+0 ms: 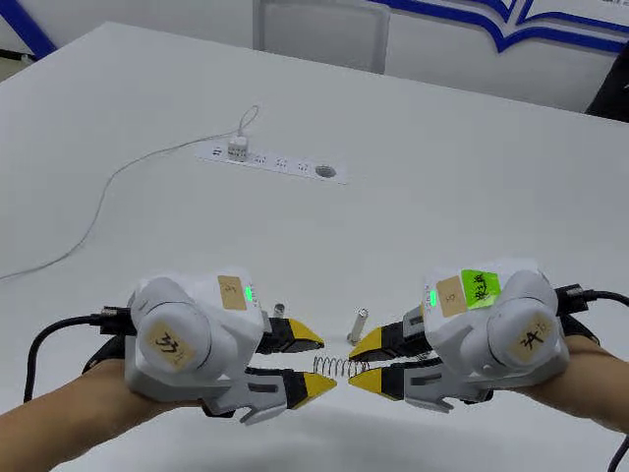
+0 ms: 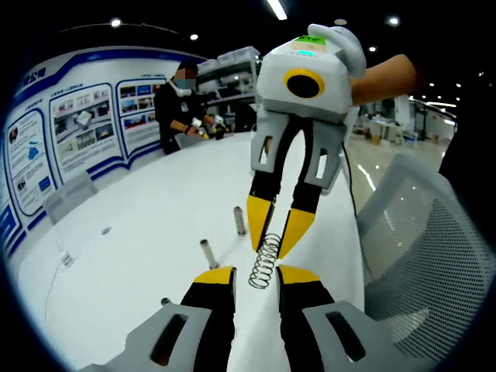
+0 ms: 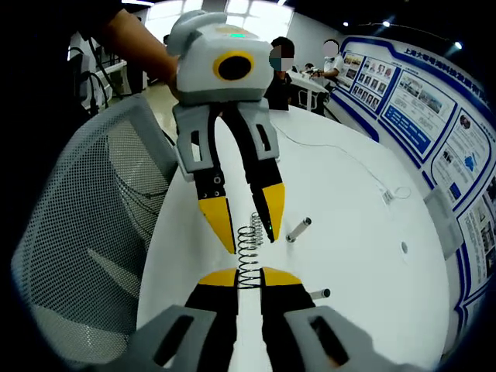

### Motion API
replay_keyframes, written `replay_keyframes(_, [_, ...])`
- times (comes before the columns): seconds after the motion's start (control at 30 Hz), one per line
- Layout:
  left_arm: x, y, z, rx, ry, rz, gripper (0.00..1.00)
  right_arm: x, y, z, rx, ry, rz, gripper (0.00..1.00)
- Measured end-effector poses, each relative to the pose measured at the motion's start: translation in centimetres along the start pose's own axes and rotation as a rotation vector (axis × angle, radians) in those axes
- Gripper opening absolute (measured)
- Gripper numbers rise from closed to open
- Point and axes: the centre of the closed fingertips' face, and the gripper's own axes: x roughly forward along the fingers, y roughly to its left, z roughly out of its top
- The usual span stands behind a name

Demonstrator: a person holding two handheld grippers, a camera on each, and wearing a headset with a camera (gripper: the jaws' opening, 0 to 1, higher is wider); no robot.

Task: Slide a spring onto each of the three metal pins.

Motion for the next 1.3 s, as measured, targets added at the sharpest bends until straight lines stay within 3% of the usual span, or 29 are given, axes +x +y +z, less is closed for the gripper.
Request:
replay_keyframes(0.17, [0.0, -0.2, -0.4, 0.02, 0.03, -0.018, 0.2, 0.1, 0.2, 0.2, -0.015, 0.0, 0.009, 0.11])
replay_keyframes(0.57, [-0.1, -0.8, -0.5, 0.042, 0.039, -0.052, 0.13, 0.1, 0.4, 0.4, -0.031, -0.001, 0.02, 0.11])
replay_keyframes(0.97, [-0.2, -1.1, -0.5, 0.174, 0.05, -0.072, 0.1, 0.0, 0.5, 0.5, -0.067, -0.003, 0.022, 0.11])
replay_keyframes(1.3, [-0.4, -0.9, -0.3, 0.181, 0.048, -0.075, 0.1, 0.0, 0.3, 0.8, -0.056, -0.022, 0.013, 0.11])
